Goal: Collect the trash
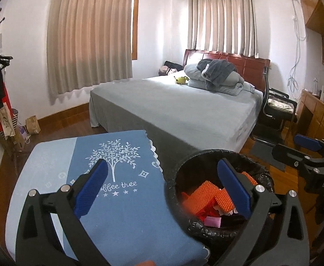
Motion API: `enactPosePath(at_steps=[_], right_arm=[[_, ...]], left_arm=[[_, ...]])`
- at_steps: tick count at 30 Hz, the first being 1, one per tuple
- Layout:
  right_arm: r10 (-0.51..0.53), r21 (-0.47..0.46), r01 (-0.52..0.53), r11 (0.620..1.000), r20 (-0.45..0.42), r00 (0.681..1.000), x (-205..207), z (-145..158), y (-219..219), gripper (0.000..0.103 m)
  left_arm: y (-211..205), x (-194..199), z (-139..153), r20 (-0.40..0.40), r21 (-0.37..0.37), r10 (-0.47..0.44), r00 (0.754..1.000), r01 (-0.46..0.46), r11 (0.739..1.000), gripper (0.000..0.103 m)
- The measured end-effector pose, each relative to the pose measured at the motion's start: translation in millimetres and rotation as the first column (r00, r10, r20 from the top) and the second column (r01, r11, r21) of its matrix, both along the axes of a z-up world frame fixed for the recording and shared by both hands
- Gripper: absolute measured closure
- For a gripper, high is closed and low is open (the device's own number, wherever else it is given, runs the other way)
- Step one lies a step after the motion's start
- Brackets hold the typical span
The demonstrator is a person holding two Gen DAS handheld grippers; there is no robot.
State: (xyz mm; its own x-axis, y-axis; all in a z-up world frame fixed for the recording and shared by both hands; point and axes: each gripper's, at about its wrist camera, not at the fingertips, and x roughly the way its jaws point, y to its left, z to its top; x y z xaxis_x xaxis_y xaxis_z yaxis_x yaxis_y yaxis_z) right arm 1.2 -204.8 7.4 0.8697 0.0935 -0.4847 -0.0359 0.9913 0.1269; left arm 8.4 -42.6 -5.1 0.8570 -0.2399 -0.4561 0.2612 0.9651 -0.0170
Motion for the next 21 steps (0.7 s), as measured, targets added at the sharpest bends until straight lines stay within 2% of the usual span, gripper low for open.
enactPosePath(at_steps=[21], right_arm=[[0.013, -0.018, -0.013, 1.0, 0.026, 1.0, -7.6, 6.6, 11.1, 0.006]], left_arm=[[3.8, -9.2, 11.5, 0.025, -0.013, 0.005, 1.0, -0.005, 1.0, 0.007]])
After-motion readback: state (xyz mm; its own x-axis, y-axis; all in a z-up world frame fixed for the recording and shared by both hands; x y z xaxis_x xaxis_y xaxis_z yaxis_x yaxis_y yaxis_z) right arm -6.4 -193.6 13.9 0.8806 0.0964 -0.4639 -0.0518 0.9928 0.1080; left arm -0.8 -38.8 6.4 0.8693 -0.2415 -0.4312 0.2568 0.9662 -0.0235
